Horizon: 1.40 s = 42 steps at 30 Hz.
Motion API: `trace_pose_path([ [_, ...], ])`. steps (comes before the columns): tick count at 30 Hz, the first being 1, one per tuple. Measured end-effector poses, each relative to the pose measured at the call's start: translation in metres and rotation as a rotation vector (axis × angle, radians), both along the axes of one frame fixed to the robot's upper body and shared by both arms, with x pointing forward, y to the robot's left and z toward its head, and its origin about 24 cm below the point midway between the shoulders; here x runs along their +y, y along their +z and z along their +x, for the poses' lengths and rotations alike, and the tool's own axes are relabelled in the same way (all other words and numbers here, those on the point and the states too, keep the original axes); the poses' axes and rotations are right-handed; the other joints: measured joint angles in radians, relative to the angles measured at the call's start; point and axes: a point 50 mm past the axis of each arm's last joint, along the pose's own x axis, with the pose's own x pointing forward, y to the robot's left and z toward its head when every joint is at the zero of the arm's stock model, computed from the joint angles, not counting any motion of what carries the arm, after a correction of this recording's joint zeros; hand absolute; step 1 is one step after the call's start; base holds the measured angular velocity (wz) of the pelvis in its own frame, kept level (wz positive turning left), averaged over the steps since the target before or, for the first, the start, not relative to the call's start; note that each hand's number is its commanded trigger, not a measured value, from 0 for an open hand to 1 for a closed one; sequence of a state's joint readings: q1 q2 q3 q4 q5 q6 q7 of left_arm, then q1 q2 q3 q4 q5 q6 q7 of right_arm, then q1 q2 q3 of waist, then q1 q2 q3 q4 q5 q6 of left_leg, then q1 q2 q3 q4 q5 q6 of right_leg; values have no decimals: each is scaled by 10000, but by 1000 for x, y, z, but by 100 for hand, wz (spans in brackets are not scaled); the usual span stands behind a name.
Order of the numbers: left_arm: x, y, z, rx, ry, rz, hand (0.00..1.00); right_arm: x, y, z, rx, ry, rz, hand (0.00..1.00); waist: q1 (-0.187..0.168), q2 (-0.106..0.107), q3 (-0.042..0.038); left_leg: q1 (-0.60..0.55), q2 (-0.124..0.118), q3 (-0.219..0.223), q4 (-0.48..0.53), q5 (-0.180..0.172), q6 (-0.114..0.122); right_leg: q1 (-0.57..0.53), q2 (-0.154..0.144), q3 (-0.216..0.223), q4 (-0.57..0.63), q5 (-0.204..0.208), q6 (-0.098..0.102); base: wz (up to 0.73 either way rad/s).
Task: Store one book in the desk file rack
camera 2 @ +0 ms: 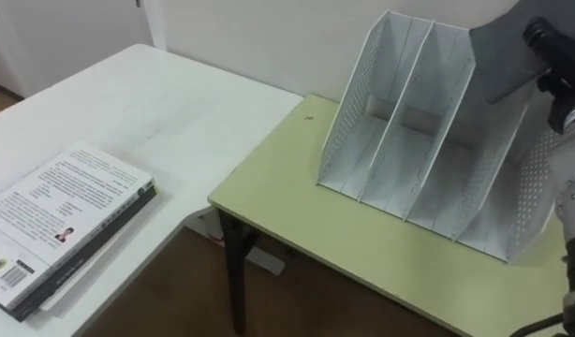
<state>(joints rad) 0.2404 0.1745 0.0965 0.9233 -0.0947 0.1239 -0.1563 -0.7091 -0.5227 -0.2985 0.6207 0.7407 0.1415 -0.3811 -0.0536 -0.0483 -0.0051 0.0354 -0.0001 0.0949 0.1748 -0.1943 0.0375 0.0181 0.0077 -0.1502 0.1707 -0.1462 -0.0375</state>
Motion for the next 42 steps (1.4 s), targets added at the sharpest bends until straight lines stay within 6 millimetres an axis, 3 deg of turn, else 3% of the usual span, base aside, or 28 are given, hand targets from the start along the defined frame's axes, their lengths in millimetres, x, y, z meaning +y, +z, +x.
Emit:
trace_pose_path([
  [9,0,0,0,-17,6,33,0,-2,-1,-2,347,-508,-299,100,-19,5,-16,-106,-70,34,3,3,3,-119,-2,-24,-6,-3,4,0],
  [23,4,1,0,-36,229,196,0,-2,1,-2,379,-529,-335,100,-39,-191,-90,-265,-73,16,45,3,4,-280,-11,63,21,-3,5,0],
  [35,4,1,0,1,252,286,0,-2,0,-2,431,-566,-313,100,-91,-234,-63,-249,-68,-56,45,4,4,-226,-27,-57,7,-3,4,1],
  [42,5,1,1,-36,255,356,0,-5,-7,-3,946,-788,-805,100,-18,-280,13,-231,-39,-129,67,3,4,-143,-42,-168,-10,-3,4,4],
])
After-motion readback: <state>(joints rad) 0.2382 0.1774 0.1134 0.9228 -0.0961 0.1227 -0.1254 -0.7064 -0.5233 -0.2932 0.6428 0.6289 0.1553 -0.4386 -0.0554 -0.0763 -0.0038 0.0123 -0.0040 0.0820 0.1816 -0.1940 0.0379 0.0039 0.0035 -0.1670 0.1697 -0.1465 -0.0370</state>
